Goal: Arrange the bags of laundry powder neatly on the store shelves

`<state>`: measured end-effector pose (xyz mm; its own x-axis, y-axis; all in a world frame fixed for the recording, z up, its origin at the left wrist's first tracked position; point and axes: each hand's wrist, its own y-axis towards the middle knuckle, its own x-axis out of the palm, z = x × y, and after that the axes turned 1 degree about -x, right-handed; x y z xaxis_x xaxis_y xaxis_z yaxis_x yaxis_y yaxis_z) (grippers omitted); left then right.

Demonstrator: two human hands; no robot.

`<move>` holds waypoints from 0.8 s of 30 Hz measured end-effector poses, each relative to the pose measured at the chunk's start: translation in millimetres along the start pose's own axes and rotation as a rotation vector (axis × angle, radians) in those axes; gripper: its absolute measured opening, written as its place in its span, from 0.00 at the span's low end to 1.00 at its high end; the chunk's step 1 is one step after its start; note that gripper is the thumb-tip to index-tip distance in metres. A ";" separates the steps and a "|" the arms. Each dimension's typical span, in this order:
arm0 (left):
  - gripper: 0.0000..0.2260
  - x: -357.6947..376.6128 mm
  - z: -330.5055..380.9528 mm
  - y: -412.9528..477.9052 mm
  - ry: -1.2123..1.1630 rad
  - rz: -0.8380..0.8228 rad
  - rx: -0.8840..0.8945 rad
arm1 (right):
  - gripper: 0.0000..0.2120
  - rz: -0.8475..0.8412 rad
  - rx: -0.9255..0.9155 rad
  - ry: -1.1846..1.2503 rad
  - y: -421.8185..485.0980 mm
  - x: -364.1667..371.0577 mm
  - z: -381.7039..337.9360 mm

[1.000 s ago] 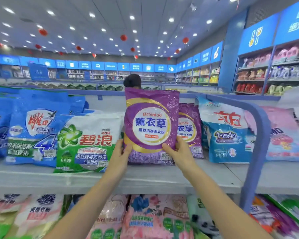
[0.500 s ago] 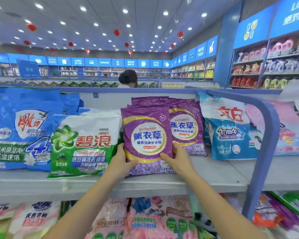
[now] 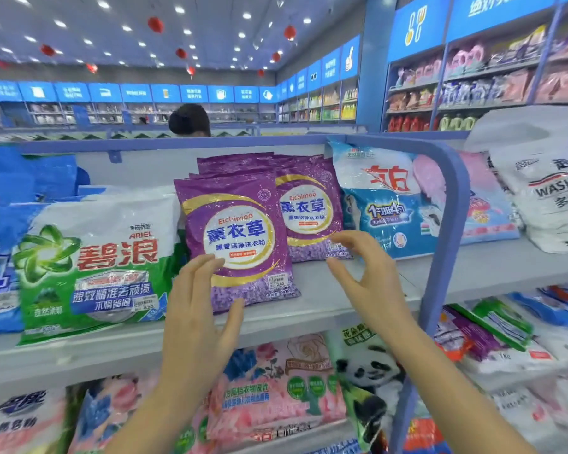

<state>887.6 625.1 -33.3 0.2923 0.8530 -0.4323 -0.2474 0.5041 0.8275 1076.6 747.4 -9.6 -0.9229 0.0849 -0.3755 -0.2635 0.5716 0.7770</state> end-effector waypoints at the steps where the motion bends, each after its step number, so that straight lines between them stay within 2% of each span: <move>1: 0.17 0.9 2.7 -10.7 -0.032 0.001 0.038 | 0.11 0.030 -0.006 -0.038 -11.1 -16.0 2.6; 5: 0.07 18.5 6.4 -54.4 -0.189 -0.111 0.117 | 0.08 0.160 0.093 -0.182 -62.5 -74.4 26.6; 8: 0.10 48.2 1.6 -82.8 -0.165 -0.284 0.174 | 0.05 0.252 0.222 -0.281 -99.5 -103.8 55.8; 11: 0.06 81.8 -1.8 -101.1 -0.119 -0.413 0.142 | 0.05 0.236 0.370 -0.395 -128.9 -121.5 93.9; 12: 0.08 92.7 -0.6 -105.1 -0.094 -0.469 0.117 | 0.04 0.222 0.423 -0.417 -136.3 -124.7 106.7; 15: 0.13 123.5 14.1 -111.8 0.086 -0.656 0.068 | 0.10 0.139 0.497 -0.496 -152.9 -127.9 139.6; 18: 0.19 158.3 30.7 -118.0 0.241 -0.771 0.029 | 0.07 0.019 0.523 -0.558 -158.7 -126.6 171.4; 22: 0.31 204.0 37.6 -132.6 0.407 -0.868 -0.070 | 0.11 -0.260 0.470 -0.635 -154.8 -121.2 232.9; 24: 0.36 221.3 36.9 -139.8 0.472 -0.907 -0.128 | 0.16 -0.422 0.413 -0.684 -149.5 -115.3 263.0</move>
<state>1021.0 738.4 -231.4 0.0323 0.0971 -0.9948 -0.2189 0.9718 0.0877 1296.3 866.8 -215.4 -0.3696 0.1933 -0.9089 -0.2989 0.9014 0.3132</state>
